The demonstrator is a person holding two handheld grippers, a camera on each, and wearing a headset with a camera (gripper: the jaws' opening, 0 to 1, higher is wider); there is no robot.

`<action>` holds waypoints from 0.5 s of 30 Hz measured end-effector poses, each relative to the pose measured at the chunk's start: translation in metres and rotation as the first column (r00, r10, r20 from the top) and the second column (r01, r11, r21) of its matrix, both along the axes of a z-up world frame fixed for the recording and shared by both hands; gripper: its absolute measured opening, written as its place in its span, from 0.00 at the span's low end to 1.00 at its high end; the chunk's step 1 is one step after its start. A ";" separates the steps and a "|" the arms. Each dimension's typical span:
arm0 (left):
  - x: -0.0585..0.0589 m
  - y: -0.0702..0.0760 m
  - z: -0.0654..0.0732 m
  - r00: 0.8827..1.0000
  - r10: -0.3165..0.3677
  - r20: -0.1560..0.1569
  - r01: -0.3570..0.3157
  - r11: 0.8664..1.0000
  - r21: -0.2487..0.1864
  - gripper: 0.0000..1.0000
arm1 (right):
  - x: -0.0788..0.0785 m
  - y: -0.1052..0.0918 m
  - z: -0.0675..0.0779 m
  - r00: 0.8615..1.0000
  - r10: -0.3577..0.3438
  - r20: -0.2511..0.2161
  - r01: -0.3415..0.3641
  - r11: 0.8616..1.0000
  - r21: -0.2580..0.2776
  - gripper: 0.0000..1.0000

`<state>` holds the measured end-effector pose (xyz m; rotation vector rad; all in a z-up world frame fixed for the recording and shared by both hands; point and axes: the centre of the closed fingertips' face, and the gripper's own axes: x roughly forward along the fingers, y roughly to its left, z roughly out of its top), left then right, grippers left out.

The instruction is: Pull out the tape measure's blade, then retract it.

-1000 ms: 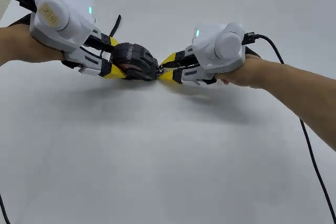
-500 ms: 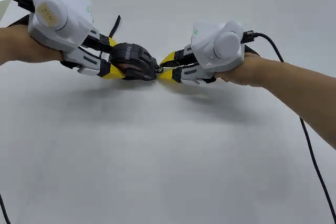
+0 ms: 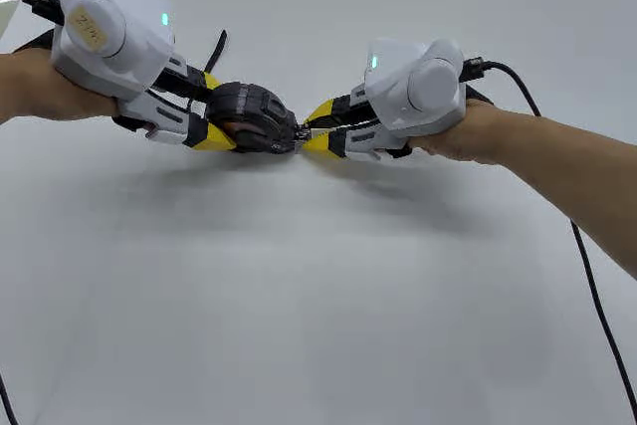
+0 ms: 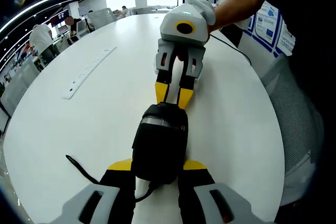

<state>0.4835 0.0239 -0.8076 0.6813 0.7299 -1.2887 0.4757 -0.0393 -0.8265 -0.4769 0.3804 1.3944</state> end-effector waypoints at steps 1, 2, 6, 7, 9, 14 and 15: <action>0.000 0.000 0.000 1.000 -0.001 0.000 0.001 1.000 0.000 0.28 | 0.000 -0.001 0.000 1.000 0.000 -0.001 0.000 1.000 0.000 0.11; 0.000 0.000 0.000 1.000 -0.001 0.000 0.001 1.000 0.000 0.28 | 0.000 -0.001 0.000 1.000 0.000 -0.002 0.000 1.000 0.000 0.11; 0.000 0.000 0.000 1.000 0.001 0.000 -0.001 1.000 0.000 0.28 | -0.001 -0.004 0.000 1.000 -0.003 -0.006 0.003 1.000 0.000 0.11; 0.000 0.000 0.000 1.000 0.001 -0.001 -0.001 1.000 0.001 0.28 | -0.001 -0.005 0.001 1.000 -0.005 -0.010 0.005 1.000 0.003 0.11; 0.000 0.000 0.000 1.000 0.002 -0.001 -0.002 1.000 0.001 0.28 | -0.001 -0.007 0.001 1.000 -0.006 -0.012 0.006 1.000 0.003 0.11; 0.000 -0.001 0.000 1.000 0.002 -0.002 -0.002 1.000 0.001 0.28 | -0.001 -0.007 0.001 1.000 -0.006 -0.013 0.006 1.000 0.003 0.11; 0.000 -0.001 0.000 1.000 0.002 -0.002 -0.002 1.000 0.001 0.28 | -0.002 -0.007 0.001 1.000 -0.006 -0.013 0.006 1.000 0.002 0.11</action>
